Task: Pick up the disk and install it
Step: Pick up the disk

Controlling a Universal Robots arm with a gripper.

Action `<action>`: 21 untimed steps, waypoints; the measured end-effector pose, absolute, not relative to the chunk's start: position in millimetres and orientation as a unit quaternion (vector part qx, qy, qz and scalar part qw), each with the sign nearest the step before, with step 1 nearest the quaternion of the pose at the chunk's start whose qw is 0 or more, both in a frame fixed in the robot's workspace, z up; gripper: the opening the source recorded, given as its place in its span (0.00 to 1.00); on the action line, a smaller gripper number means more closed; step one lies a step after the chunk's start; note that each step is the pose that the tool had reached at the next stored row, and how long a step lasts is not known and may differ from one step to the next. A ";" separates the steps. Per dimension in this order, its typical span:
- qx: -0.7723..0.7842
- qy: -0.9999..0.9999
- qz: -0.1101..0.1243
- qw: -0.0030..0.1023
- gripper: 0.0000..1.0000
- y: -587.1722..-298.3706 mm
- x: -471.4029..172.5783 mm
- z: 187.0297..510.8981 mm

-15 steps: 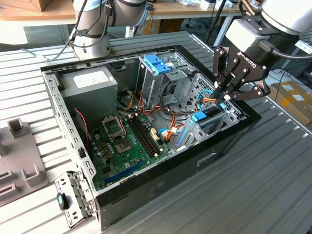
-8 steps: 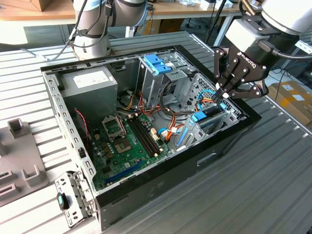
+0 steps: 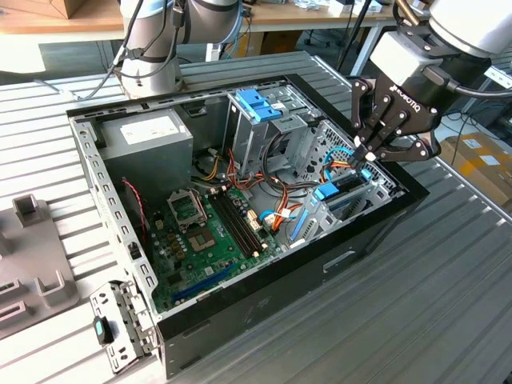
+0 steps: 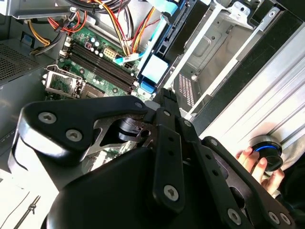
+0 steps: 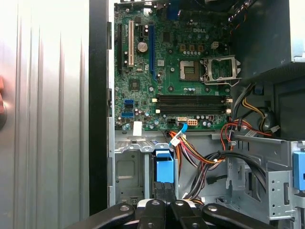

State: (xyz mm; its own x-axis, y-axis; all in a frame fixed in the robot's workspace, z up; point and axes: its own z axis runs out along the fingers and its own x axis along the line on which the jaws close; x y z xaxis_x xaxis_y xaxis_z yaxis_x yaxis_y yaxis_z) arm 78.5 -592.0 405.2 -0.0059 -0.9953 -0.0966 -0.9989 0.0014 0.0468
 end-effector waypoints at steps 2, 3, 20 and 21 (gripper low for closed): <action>-0.705 0.707 0.051 0.018 0.11 -592.0 80.0 405.2; -0.705 0.707 0.051 0.018 0.11 -592.0 81.3 405.1; -0.705 0.708 0.049 0.016 0.11 -592.0 99.0 404.3; -0.705 0.708 0.049 0.016 0.11 -592.0 100.0 404.2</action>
State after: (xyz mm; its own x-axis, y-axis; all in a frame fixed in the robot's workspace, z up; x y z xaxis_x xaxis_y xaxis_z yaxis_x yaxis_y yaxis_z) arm 100.0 -592.0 404.2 -0.0059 -0.9959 -0.0906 -0.9989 0.0016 0.0468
